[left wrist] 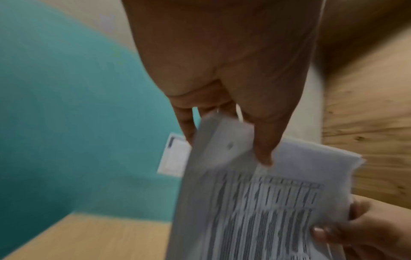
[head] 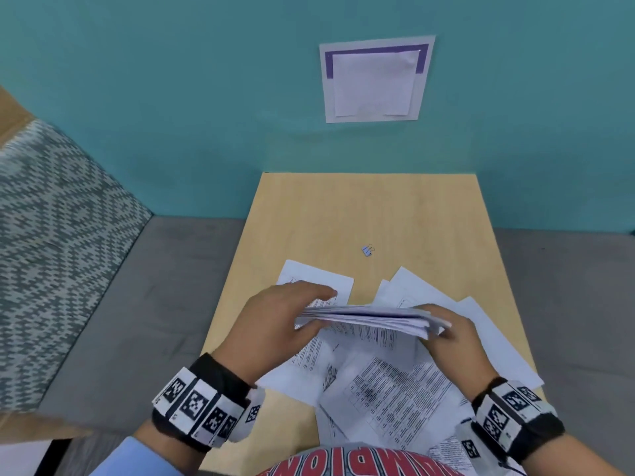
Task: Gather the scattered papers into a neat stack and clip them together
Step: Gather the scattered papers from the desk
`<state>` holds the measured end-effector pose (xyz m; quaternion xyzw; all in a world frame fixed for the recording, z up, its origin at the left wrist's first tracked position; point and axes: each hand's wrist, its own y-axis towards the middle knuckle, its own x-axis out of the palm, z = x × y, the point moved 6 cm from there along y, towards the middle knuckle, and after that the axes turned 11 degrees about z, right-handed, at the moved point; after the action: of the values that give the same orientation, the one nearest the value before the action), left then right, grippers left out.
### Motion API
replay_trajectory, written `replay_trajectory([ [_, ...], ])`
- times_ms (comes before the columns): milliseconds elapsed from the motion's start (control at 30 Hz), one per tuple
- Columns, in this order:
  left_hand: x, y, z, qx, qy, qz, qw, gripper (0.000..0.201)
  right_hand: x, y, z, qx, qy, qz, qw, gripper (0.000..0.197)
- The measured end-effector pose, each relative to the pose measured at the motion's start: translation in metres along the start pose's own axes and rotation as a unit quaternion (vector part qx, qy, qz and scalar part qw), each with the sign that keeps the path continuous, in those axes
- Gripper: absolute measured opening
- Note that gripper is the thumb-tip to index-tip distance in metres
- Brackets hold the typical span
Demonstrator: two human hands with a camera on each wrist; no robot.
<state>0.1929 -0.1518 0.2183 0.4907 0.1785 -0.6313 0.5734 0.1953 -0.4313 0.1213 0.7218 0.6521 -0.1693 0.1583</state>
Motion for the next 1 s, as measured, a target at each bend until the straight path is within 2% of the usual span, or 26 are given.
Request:
replay_trajectory([
  [67, 0.003, 0.009, 0.018, 0.035, 0.069, -0.06, 0.995, 0.039, -0.002, -0.001, -0.019, -0.06, 0.004, 0.001, 0.998, 0.029],
  [133, 0.015, 0.014, 0.028, 0.035, 0.12, -0.11, 0.986, 0.034, 0.001, -0.004, -0.031, -0.108, -0.011, -0.018, 0.994, 0.023],
  [200, 0.024, 0.015, 0.03, 0.022, 0.151, -0.14, 0.978, 0.035, 0.006, -0.003, -0.032, -0.115, -0.021, -0.029, 0.993, 0.029],
  [267, 0.025, 0.017, 0.024, 0.002, 0.144, -0.136, 0.98, 0.039, 0.006, -0.001, -0.025, -0.075, 0.007, -0.031, 0.997, 0.028],
  [333, 0.019, 0.018, 0.011, -0.031, 0.109, -0.121, 0.986, 0.031, -0.001, 0.0, -0.012, -0.033, 0.007, -0.028, 0.999, 0.019],
  [400, 0.006, 0.019, -0.009, -0.092, 0.019, -0.09, 0.991, 0.014, -0.016, -0.001, 0.015, 0.017, -0.027, -0.019, 0.999, 0.016],
  [433, -0.003, 0.018, -0.02, -0.126, -0.037, -0.074, 0.989, 0.014, -0.026, -0.002, 0.029, 0.049, -0.038, -0.012, 0.998, 0.019],
  [500, -0.021, 0.015, -0.038, -0.2, -0.147, -0.055, 0.967, 0.011, -0.043, -0.004, 0.048, 0.121, -0.017, 0.013, 0.992, 0.037],
  [533, -0.028, 0.012, -0.044, -0.23, -0.196, -0.047, 0.952, 0.007, -0.049, -0.004, 0.054, 0.155, 0.033, 0.021, 0.987, 0.044],
  [600, -0.035, 0.008, -0.052, -0.266, -0.272, -0.018, 0.925, 0.015, -0.052, -0.001, 0.046, 0.189, 0.158, 0.016, 0.969, 0.055],
  [633, -0.035, 0.005, -0.054, -0.28, -0.305, -0.001, 0.91, 0.018, -0.052, 0.002, 0.043, 0.184, 0.19, 0.004, 0.964, 0.06],
  [667, -0.033, 0.003, -0.056, -0.297, -0.341, 0.014, 0.892, 0.02, -0.054, 0.003, 0.028, 0.172, 0.2, -0.007, 0.965, 0.057],
  [733, -0.024, -0.005, -0.061, -0.316, -0.393, 0.033, 0.863, 0.018, -0.057, 0.004, -0.003, 0.136, 0.197, -0.019, 0.971, 0.014],
  [767, -0.016, -0.01, -0.065, -0.326, -0.396, 0.035, 0.858, 0.016, -0.057, 0.006, -0.011, 0.105, 0.187, -0.014, 0.977, 0.013],
  [833, 0.008, -0.022, -0.074, -0.349, -0.372, 0.018, 0.86, 0.015, -0.056, 0.006, -0.022, 0.081, 0.167, 0.015, 0.983, 0.019],
  [867, 0.024, -0.03, -0.08, -0.363, -0.353, 0.004, 0.862, 0.014, -0.052, 0.005, -0.009, 0.082, 0.156, 0.03, 0.984, 0.019],
  [967, 0.078, -0.06, -0.096, -0.368, -0.307, -0.074, 0.874, 0.012, -0.03, -0.008, 0.046, 0.101, 0.082, -0.006, 0.991, 0.022],
  [1000, 0.096, -0.07, -0.1, -0.359, -0.289, -0.111, 0.88, 0.022, -0.023, -0.014, 0.059, 0.11, 0.048, -0.014, 0.993, 0.023],
])
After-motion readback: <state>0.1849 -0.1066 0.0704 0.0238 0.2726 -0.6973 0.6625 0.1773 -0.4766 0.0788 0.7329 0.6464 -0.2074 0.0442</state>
